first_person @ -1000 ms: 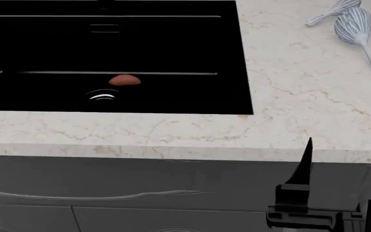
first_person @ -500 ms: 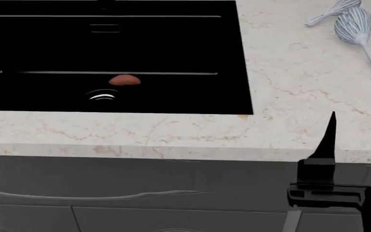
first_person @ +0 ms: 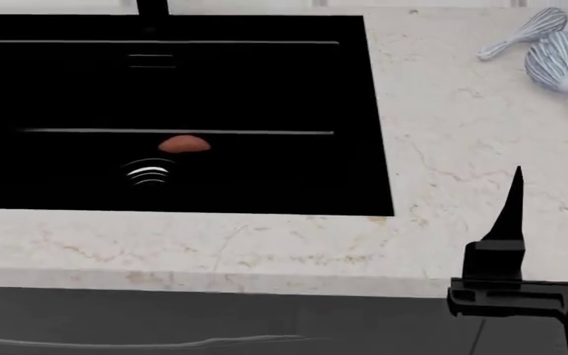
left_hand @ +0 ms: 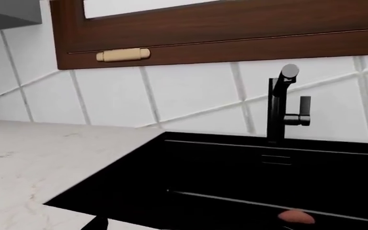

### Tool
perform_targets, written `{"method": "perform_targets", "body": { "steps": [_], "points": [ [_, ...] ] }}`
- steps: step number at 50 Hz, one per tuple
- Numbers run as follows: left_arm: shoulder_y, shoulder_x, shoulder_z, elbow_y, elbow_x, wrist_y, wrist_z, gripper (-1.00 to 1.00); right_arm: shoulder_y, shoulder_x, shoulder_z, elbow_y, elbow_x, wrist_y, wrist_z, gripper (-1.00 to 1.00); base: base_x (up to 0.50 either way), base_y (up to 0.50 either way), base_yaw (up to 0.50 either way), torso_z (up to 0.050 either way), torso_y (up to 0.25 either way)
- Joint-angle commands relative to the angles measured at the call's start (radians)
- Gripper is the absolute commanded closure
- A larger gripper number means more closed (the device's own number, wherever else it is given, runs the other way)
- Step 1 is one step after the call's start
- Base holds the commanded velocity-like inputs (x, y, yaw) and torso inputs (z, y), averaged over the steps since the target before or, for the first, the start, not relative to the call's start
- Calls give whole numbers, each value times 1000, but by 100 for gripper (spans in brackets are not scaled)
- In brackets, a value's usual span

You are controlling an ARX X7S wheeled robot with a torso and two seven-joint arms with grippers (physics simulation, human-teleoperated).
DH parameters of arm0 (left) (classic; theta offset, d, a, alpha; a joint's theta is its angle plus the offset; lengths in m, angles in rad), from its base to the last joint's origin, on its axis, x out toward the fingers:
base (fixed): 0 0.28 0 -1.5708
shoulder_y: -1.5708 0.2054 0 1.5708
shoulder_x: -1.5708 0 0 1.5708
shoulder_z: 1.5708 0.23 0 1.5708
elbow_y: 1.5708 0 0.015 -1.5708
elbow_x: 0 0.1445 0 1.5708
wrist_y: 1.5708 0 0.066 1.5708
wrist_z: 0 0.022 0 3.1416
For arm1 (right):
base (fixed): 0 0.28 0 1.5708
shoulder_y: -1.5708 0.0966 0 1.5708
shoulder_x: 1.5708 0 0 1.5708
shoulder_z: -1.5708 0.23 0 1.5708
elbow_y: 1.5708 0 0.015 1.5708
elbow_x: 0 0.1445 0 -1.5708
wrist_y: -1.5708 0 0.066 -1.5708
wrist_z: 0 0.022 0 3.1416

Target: Pick the whisk from the counter and place it in the sink

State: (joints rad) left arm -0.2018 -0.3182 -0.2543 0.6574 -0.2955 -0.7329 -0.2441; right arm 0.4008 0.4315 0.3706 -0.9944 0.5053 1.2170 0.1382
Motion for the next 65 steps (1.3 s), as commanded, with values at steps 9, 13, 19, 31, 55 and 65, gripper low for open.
{"method": "perform_targets", "body": {
  "steps": [9,13,19,31,55,65],
  "points": [
    [5,-2,11,-3,-3,10,-3,-100,-15,-10,46,-5,53,-4,-2,-100,278,-79,0,0,0],
    [9,-2,12,-6,-2,15,-4,-100,-17,-7,36,-1,56,-11,1,-100,266,-161,0,0,0],
    [6,-4,17,-11,-3,19,-3,-100,-17,-6,35,4,65,-14,6,-100,266,-214,0,0,0],
    [2,-5,20,-8,-12,15,-5,-100,-16,18,1,5,67,-26,17,-100,349,-244,0,0,0],
    [6,-14,15,-1,-20,12,-14,-100,-2,24,-8,19,93,-11,53,-100,255,-20,0,0,1],
    [5,-16,21,-4,-20,14,-17,-100,4,25,-5,24,114,-13,51,-100,176,-63,0,0,0]
  ]
}}
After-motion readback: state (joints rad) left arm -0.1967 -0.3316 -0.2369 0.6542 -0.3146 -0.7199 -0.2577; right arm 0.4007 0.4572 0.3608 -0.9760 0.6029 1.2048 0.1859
